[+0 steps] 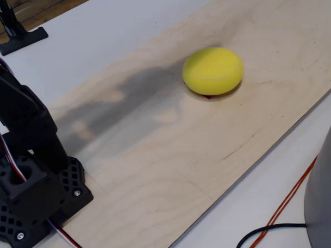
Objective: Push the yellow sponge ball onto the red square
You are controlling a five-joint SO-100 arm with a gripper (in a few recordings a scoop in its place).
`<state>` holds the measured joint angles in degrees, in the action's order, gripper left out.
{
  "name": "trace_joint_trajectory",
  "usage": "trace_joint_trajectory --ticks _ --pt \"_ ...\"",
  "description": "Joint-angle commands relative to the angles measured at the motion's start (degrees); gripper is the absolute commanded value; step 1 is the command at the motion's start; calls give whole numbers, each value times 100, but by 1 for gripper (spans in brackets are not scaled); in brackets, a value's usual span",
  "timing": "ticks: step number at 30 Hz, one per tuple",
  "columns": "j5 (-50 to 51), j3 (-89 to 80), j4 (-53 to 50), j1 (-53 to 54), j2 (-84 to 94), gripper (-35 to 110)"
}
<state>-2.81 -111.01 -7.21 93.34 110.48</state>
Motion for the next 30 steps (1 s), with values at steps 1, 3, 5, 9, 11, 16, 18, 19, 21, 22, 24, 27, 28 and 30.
trace_joint_trajectory --ticks 1,3,5,9,11,16,18,19,21,22,24,27,28,30 --pt "-79 202 18 -9 352 24" --pt "-97 193 18 -9 352 25" --pt "-70 202 18 -9 334 25" --pt "-44 167 26 -9 343 24" --pt "220 193 35 62 343 7" --pt "615 246 18 431 88 -1" --pt "677 229 26 457 62 -1" --pt "668 229 26 448 53 -1" --pt "694 211 35 431 105 0" --pt "545 202 35 387 123 5" --pt "-35 114 62 211 158 31" --pt "-255 -70 97 88 308 36" --pt "-308 -70 105 79 308 36" --pt "-308 -35 105 79 281 35"
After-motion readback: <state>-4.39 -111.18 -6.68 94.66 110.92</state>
